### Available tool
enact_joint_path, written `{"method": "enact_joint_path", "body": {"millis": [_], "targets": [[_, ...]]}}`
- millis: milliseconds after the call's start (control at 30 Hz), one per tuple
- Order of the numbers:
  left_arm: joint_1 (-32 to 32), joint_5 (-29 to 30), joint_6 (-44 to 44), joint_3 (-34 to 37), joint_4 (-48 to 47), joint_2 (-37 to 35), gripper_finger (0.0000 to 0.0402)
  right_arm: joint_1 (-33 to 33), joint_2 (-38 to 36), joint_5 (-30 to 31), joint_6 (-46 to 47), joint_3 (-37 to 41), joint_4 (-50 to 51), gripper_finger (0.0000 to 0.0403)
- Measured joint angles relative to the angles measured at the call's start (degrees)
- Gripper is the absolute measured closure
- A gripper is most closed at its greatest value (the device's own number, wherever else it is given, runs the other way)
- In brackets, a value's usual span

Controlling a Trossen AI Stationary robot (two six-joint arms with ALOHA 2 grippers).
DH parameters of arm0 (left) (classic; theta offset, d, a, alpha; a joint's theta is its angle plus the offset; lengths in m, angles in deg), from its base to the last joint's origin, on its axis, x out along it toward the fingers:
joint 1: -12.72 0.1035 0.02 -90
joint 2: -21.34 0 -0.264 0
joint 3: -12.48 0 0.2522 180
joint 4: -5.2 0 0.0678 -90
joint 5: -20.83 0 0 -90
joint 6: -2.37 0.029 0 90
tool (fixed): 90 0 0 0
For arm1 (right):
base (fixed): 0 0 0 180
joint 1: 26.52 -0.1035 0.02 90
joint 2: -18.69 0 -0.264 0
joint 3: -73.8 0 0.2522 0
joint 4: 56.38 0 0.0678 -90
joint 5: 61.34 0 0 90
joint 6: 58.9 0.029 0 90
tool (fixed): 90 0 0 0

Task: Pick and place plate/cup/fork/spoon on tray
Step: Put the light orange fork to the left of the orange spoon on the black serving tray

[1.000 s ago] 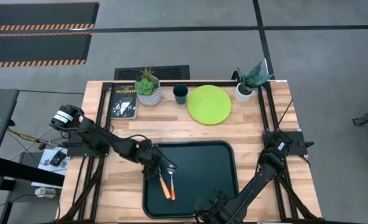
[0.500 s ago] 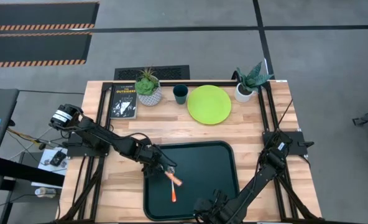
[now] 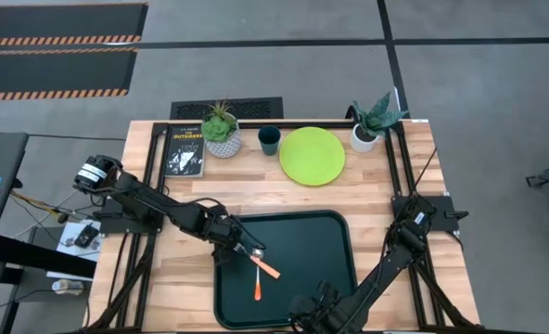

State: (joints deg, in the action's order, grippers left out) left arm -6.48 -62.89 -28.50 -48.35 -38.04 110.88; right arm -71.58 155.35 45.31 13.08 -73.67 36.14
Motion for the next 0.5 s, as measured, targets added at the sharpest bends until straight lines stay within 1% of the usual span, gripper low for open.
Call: {"method": "enact_joint_path", "body": {"millis": [67, 200, 333, 400, 500], "targets": [[0.0, 0.31, -0.92, -0.11, 0.24, -0.07, 0.0402, 0.0, 0.0, 0.0, 0.0, 0.0, 0.0, 0.0331], [0.0, 3.18, -4.75, -0.09, -0.52, -0.43, 0.0401, -0.01, 0.0, 0.08, 0.0, 0.0, 0.0, 0.0331], [-0.09, 3.52, -6.06, -0.09, -1.22, -1.27, 0.0401, -0.01, 0.0, 0.42, 0.0, 0.0, 0.02, 0.0331], [-0.13, 3.29, -8.04, -0.09, -2.51, -2.02, 0.0392, 0.0, 0.0, 0.42, 0.0, 0.0, 0.0, 0.0331], [-0.13, 3.13, -12.19, -0.09, -4.6, -3.35, 0.0356, 0.0, 0.0, 0.42, 0.0, -0.02, 0.04, 0.0331]]}}
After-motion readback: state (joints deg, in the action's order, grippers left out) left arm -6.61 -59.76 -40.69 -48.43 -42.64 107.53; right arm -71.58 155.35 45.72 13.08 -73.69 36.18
